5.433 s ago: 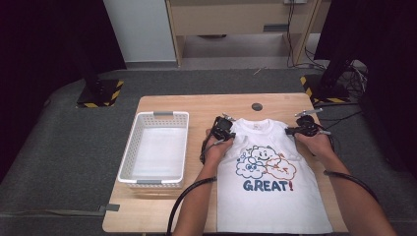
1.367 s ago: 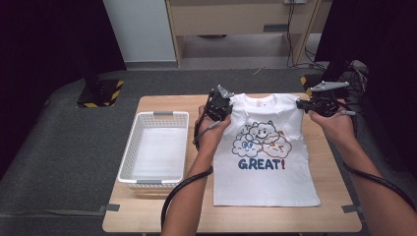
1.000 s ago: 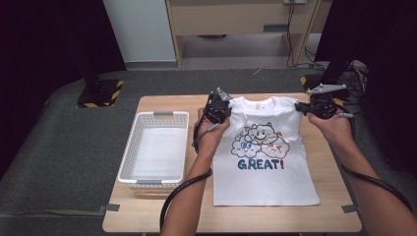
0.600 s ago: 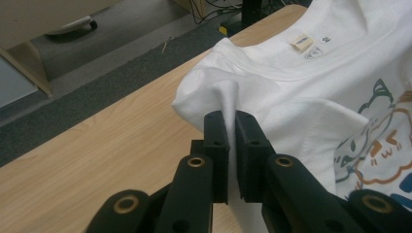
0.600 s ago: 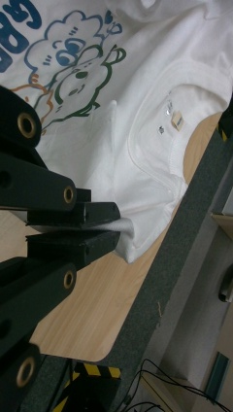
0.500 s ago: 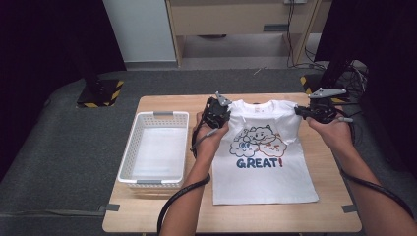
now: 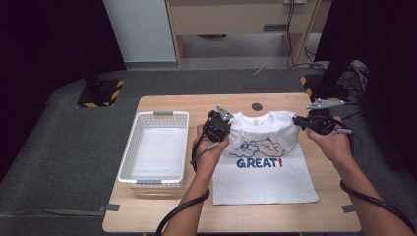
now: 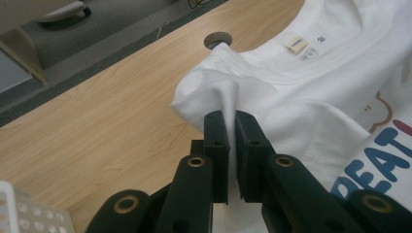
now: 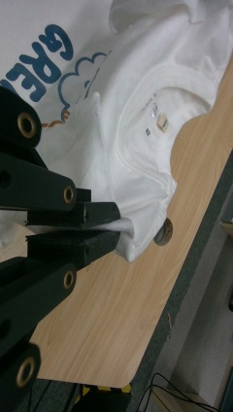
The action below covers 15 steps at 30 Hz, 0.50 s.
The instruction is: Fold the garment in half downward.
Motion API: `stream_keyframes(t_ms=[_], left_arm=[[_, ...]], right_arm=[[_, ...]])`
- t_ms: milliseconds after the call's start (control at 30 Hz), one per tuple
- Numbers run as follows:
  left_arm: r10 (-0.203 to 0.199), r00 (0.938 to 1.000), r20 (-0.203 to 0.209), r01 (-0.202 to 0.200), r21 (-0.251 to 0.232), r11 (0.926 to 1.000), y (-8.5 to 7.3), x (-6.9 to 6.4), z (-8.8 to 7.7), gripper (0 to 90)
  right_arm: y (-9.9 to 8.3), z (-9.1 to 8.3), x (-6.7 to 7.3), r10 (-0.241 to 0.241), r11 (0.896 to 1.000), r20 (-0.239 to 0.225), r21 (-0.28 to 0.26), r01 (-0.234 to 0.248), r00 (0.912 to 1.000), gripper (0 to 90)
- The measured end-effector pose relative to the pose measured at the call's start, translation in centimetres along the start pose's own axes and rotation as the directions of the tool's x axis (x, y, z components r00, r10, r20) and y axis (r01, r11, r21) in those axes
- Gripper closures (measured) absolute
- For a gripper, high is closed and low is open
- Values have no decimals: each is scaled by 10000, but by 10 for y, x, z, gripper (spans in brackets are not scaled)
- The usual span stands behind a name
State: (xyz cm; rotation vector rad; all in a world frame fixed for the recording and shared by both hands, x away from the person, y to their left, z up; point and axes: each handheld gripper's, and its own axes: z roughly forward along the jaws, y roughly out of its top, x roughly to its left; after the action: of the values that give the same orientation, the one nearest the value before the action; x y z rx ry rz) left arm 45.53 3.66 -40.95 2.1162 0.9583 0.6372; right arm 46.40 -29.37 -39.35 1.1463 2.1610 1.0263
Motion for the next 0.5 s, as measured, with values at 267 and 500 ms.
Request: stream_keyframes(t_ms=[267,500], left_arm=[[-313,9990,319,316,-96,9995,-23,-19,-8,846],[-476,9978,466,466,219,9987,-58,-36,-8,846]], right_arm=[[-21,-5,8,-11,10000,-380,-54,9,9993,860],[-57,0,18,-114,9997,-713,195,129,9974,859]])
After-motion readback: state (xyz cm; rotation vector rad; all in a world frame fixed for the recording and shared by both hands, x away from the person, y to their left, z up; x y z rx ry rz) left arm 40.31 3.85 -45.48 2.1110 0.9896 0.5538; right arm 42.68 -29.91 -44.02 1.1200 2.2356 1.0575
